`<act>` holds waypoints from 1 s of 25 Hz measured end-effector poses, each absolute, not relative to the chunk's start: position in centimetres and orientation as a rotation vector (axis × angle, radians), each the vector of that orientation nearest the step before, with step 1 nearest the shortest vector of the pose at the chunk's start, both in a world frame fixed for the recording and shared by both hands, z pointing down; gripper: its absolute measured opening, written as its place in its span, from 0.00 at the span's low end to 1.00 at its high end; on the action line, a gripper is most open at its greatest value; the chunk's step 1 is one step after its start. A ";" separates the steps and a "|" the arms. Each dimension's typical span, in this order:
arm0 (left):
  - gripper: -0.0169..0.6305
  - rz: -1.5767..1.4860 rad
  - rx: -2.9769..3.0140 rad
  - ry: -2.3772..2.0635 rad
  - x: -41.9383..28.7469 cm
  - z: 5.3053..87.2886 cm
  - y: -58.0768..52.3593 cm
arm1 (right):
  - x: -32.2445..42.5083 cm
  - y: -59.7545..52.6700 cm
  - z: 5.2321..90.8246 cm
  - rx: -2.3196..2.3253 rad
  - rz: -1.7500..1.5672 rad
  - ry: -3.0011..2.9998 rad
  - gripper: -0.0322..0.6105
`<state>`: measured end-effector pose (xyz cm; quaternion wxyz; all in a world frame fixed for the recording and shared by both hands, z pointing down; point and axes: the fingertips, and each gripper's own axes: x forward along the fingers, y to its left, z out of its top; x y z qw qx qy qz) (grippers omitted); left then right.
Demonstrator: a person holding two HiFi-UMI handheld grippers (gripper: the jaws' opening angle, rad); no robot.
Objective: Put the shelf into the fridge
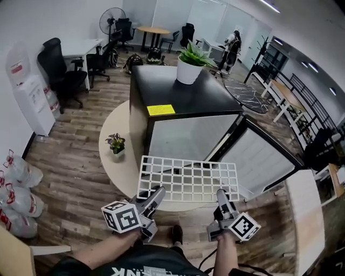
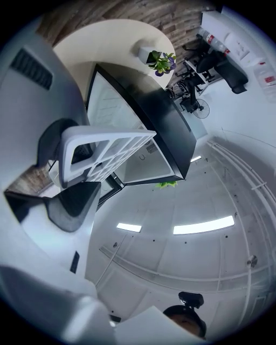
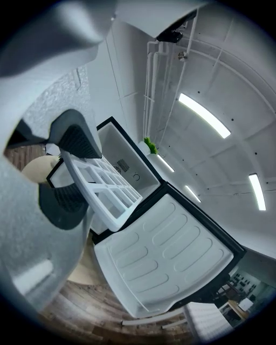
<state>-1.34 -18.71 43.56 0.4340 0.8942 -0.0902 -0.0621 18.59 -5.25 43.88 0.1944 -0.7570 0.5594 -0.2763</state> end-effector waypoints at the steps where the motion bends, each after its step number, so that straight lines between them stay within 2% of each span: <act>1: 0.17 -0.155 2.222 -0.241 -1.1 43.8 -18.9 | 19.0 -5.8 44.1 -2.117 -0.781 1.589 0.26; 13: 0.17 -0.182 2.177 -0.470 3.9 46.0 -21.0 | 25.9 -12.0 47.1 -1.955 -0.929 1.780 0.26; 25: 0.17 -0.189 2.113 -0.638 7.2 49.2 -22.0 | 29.8 -16.1 50.4 -1.812 -1.014 1.951 0.26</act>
